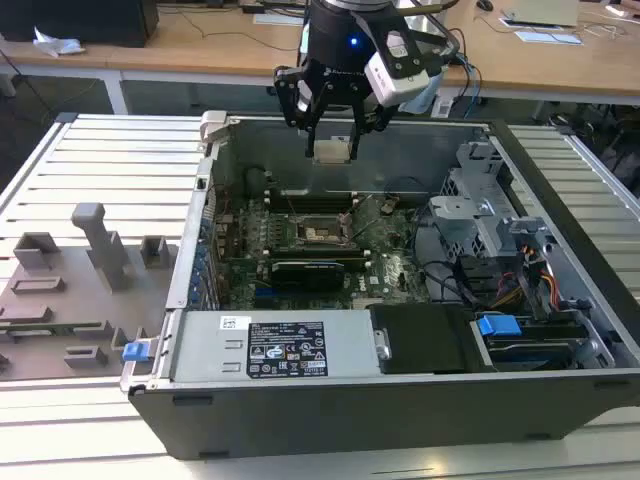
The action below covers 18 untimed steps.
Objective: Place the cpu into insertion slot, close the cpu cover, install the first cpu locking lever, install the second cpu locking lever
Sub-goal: 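Place the cpu into insertion slot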
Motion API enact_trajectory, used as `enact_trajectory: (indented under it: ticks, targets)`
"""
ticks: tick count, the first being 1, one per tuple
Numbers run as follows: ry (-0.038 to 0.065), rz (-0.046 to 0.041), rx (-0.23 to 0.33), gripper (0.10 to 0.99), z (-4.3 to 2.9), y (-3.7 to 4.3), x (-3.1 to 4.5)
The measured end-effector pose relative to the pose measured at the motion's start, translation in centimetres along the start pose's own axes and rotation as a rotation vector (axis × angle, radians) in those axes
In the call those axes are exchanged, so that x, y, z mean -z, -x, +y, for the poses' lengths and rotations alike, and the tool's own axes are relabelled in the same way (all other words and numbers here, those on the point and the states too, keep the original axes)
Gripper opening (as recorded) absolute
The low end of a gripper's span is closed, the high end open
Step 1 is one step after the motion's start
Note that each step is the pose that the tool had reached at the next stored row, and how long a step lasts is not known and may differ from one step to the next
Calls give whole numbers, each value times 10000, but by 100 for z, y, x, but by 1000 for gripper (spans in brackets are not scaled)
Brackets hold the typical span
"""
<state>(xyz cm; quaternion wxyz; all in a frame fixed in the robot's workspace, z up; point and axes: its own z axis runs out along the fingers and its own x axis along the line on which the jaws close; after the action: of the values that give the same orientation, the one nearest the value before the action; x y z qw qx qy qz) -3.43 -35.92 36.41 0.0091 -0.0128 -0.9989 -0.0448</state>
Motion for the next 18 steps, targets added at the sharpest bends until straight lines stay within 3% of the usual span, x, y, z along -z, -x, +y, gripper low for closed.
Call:
enact_trajectory:
  ticks: [11, 18]
  targets:
    - [-1, 0, 0, 545, -15, 2, -168]
    - [0, 0, 0, 545, -19, 3, -207]
